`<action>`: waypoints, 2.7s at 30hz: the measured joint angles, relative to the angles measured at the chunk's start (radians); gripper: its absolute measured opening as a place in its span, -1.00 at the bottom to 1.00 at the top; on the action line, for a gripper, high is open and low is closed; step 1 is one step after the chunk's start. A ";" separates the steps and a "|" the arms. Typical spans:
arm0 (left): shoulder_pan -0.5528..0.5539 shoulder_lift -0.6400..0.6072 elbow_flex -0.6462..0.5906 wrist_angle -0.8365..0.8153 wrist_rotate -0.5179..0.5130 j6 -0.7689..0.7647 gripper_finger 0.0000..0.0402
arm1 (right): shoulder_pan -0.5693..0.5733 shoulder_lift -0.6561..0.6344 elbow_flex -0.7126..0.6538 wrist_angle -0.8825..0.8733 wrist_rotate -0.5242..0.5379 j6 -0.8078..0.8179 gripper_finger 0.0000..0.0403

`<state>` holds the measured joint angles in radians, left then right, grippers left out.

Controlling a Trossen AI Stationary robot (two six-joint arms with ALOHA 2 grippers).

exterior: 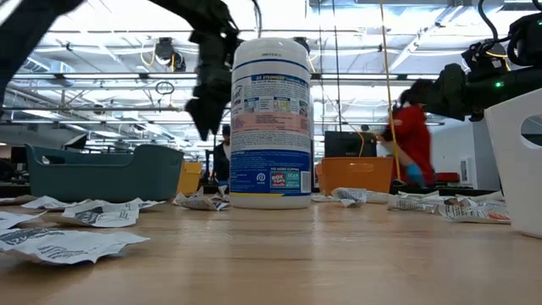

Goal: Pick & Place First Aid Supplies
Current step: Put the blue pad into the blue bin

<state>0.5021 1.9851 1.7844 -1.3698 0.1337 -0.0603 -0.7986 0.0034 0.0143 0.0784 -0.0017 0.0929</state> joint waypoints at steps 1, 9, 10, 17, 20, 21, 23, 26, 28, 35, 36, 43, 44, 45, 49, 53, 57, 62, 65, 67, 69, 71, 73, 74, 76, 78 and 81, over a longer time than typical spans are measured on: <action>0.001 0.027 0.037 -0.007 0.000 0.003 0.26 | 0.000 0.000 0.000 0.000 0.000 0.000 0.77; 0.001 0.215 0.303 -0.055 0.000 0.038 0.26 | 0.000 0.000 0.000 0.000 0.000 0.000 0.77; 0.002 0.230 0.331 -0.060 -0.001 0.041 0.26 | 0.000 0.000 0.000 0.000 0.000 0.000 0.77; 0.001 0.295 0.383 -0.032 -0.001 0.059 0.26 | 0.000 0.000 0.000 0.000 0.000 0.000 0.77; -0.006 0.328 0.380 -0.022 -0.001 0.062 0.26 | 0.000 0.000 0.000 0.000 0.000 0.000 0.77; -0.008 0.338 0.380 -0.019 -0.001 0.062 0.26 | 0.000 0.000 0.000 0.000 0.000 0.000 0.77; -0.012 0.362 0.379 -0.017 -0.001 0.063 0.26 | 0.000 0.000 0.000 0.000 0.000 0.000 0.77; -0.017 0.401 0.379 -0.017 0.000 0.078 0.26 | 0.000 0.000 0.000 0.000 0.000 0.000 0.77; -0.020 0.426 0.379 -0.016 -0.001 0.083 0.26 | 0.000 0.000 0.000 0.000 0.000 0.000 0.77; -0.025 0.473 0.377 0.035 -0.058 0.105 0.26 | 0.000 0.000 0.000 0.000 0.000 0.000 0.77; -0.024 0.471 0.377 0.048 -0.061 0.108 0.26 | 0.000 0.000 0.000 0.000 0.000 0.000 0.77; -0.020 0.470 0.370 0.043 -0.056 0.169 0.26 | 0.000 0.000 0.000 0.000 0.000 0.000 0.77; -0.020 0.470 0.370 0.043 -0.055 0.177 0.26 | 0.000 0.000 0.000 0.000 0.000 0.000 0.77; -0.020 0.469 0.370 0.043 -0.052 0.185 0.26 | 0.000 0.000 0.000 0.000 0.000 0.000 0.77; -0.005 0.469 0.370 0.041 0.006 0.206 0.26 | 0.000 0.000 0.000 0.000 0.000 0.000 0.77; 0.016 0.469 0.370 0.039 0.057 0.223 0.26 | 0.000 0.000 0.000 0.000 0.000 0.000 0.77; 0.015 0.469 0.360 0.042 0.029 0.215 0.26 | 0.000 0.000 0.000 0.000 0.000 0.000 0.77; 0.012 0.461 0.308 0.066 0.006 0.222 0.26 | 0.000 0.000 0.000 0.000 0.000 0.000 0.77; 0.010 0.460 0.294 0.071 -0.017 0.232 0.24 | 0.000 0.000 0.000 0.000 0.000 0.000 0.77; 0.011 0.460 0.293 0.072 -0.018 0.235 0.17 | 0.000 0.000 0.000 0.000 0.000 0.000 0.77; 0.014 0.461 0.293 0.074 -0.028 0.235 0.04 | 0.000 0.000 0.000 0.000 0.000 0.000 0.77; 0.019 0.461 0.292 0.078 -0.038 0.235 -0.15 | 0.000 0.000 0.000 0.000 0.000 0.000 0.77; 0.023 0.462 0.292 0.081 -0.052 0.235 -0.35 | 0.000 0.000 0.000 0.000 0.000 0.000 0.77; 0.024 0.463 0.292 0.082 -0.063 0.235 -0.46 | 0.000 0.000 0.000 0.000 0.000 0.000 0.77; 0.024 0.463 0.292 0.083 -0.086 0.234 -0.65 | 0.000 0.000 0.000 0.000 0.000 0.000 0.77; 0.026 0.457 0.291 0.081 -0.105 0.235 -0.82 | 0.000 0.000 0.000 0.000 0.000 0.000 0.77; 0.038 0.433 0.283 0.050 -0.124 0.235 -0.96 | 0.000 0.000 0.000 0.000 0.000 0.000 0.77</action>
<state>0.5396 2.4185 2.0676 -1.3202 0.0101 0.1745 -0.7990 0.0032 0.0143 0.0784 -0.0017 0.0927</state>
